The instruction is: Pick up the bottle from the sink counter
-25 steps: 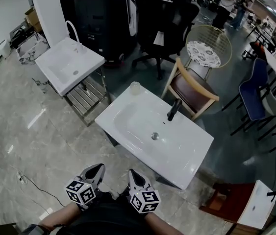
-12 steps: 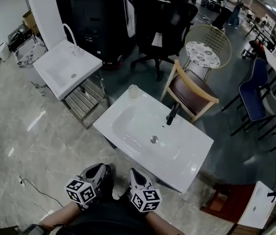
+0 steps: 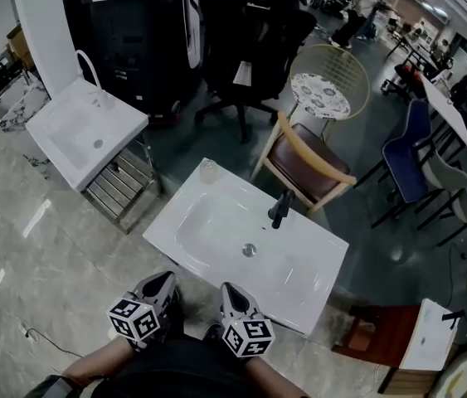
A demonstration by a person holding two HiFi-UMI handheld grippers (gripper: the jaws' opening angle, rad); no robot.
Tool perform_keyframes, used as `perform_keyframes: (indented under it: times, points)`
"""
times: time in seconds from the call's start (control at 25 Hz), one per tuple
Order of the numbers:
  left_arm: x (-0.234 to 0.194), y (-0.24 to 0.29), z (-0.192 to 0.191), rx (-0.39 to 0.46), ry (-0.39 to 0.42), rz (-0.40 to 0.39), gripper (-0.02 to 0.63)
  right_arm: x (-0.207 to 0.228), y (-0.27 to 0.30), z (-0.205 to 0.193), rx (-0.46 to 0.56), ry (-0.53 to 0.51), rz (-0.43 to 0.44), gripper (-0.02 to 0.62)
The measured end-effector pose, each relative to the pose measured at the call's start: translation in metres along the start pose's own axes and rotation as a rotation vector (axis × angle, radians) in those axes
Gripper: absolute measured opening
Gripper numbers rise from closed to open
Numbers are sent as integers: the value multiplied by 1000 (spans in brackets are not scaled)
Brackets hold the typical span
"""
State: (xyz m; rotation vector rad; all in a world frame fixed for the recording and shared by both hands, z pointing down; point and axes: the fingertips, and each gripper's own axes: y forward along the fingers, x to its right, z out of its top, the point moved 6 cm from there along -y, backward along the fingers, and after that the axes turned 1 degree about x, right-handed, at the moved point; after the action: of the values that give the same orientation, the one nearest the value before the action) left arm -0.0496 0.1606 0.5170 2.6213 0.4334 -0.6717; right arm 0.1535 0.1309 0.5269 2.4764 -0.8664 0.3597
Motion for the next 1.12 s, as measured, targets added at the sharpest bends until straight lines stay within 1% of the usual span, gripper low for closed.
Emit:
perform_keyframes:
  times: [0.2, 0.36, 0.56, 0.88, 1.0, 1.12]
  points:
    - [-39, 25, 32, -10, -7, -44, 2, -10, 40, 16, -9, -10, -50, 8]
    - [-69, 45, 54, -35, -19, -85, 2, -17, 69, 27, -17, -8, -102, 8]
    - [-94, 63, 76, -44, -26, -143, 2, -25, 94, 35, -17, 3, -156, 8]
    - [-129, 81, 91, -86, -35, -192, 2, -38, 121, 38, -34, 10, -215, 8]
    - [-135, 89, 94, -88, -41, -198, 2, -36, 125, 39, -40, 11, -230, 8]
    - [-133, 99, 97, -87, -30, -200, 2, -31, 129, 43, -40, 10, -229, 8]
